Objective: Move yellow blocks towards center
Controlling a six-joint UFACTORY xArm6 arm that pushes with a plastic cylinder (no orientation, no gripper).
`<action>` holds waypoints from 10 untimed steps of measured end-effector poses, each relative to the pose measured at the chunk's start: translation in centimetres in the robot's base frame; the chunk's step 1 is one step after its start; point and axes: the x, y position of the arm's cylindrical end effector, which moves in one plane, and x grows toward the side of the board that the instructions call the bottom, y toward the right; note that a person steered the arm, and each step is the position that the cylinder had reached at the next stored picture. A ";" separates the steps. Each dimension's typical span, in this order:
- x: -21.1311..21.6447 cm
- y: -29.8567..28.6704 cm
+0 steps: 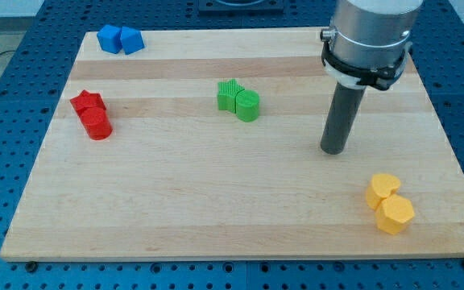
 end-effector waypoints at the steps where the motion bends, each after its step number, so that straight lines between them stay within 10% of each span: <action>1: -0.6 0.4; 4: 5.8 12.6; 6: 14.2 8.4; 8: 10.5 -4.8; 10: 14.7 -2.9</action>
